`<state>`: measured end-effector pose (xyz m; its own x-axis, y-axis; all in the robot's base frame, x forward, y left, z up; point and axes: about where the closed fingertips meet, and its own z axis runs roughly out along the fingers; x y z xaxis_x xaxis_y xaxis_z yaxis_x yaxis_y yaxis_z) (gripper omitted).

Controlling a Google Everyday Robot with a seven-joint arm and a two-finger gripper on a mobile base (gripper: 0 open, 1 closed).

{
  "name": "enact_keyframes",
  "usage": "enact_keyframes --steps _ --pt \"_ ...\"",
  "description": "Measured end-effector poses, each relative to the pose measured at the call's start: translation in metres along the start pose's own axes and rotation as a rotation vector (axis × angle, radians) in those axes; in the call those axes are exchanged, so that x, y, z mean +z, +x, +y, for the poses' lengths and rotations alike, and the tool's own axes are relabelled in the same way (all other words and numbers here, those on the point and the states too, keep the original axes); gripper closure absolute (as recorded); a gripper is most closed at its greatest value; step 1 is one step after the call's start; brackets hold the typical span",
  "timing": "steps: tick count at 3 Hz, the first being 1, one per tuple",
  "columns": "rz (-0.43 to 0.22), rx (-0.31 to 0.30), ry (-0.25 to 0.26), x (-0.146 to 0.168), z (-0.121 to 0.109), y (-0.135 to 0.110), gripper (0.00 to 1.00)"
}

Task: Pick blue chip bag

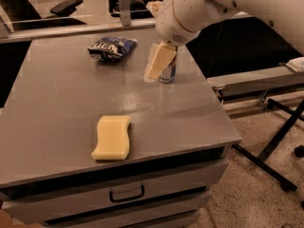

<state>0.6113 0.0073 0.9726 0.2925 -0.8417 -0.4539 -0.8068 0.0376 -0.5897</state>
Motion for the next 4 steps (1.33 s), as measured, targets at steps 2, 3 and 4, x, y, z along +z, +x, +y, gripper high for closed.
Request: enact_keyframes --steps 2,3,4 --pt "0.018 0.043 0.019 0.068 -0.025 0.004 0.00" --pt "0.035 0.059 0.008 0.096 -0.033 0.006 0.00" --pt "0.035 0.082 -0.008 0.121 -0.041 0.010 0.00"
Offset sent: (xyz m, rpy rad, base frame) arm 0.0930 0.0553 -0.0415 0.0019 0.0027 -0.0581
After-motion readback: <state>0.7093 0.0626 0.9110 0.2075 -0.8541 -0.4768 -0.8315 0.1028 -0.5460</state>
